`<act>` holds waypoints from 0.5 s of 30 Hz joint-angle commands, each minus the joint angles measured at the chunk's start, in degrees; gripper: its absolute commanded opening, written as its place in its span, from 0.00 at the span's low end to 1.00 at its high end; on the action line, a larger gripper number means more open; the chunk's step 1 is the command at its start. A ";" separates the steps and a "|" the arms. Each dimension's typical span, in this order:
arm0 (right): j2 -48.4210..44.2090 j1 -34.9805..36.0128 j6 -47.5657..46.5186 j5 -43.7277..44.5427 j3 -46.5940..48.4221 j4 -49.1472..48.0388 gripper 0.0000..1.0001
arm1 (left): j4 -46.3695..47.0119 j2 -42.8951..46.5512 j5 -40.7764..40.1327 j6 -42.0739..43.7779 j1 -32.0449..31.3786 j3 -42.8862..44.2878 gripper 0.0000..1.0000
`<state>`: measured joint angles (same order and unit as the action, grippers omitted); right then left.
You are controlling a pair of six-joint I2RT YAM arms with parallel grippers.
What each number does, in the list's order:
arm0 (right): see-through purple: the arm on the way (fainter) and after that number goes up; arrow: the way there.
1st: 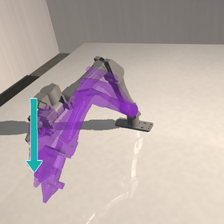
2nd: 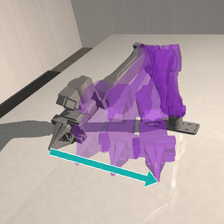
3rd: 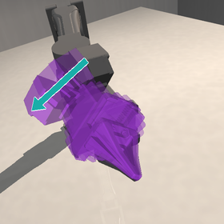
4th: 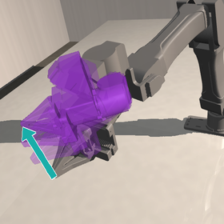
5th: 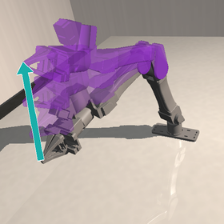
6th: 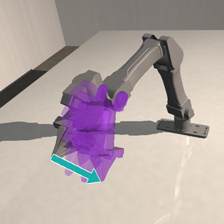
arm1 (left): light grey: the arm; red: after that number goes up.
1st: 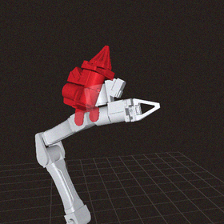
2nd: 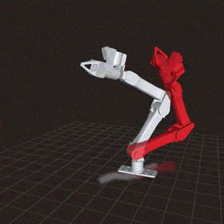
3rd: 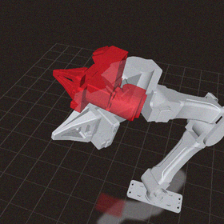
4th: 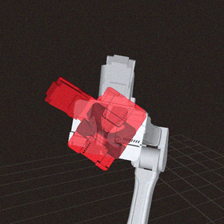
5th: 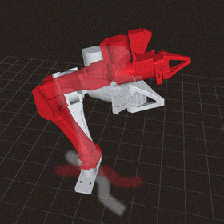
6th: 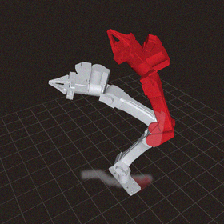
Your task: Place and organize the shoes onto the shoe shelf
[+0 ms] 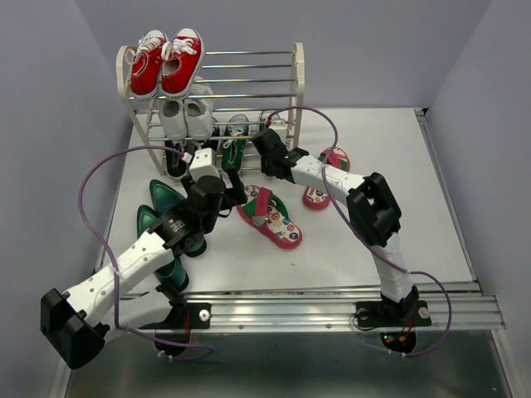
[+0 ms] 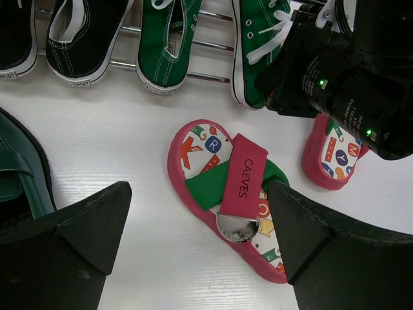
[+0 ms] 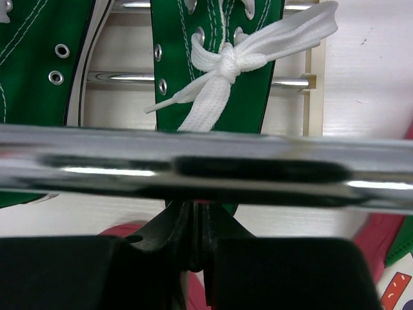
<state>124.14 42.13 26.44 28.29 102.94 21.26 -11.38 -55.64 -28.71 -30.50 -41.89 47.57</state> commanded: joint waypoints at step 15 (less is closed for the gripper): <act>-3.63 0.76 -1.47 -1.12 3.15 -3.85 0.59 | -2.50 1.58 -2.49 -3.42 0.49 0.59 0.99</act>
<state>124.62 42.48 26.37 28.95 104.14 20.88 -12.73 -55.09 -29.32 -32.08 -41.54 47.57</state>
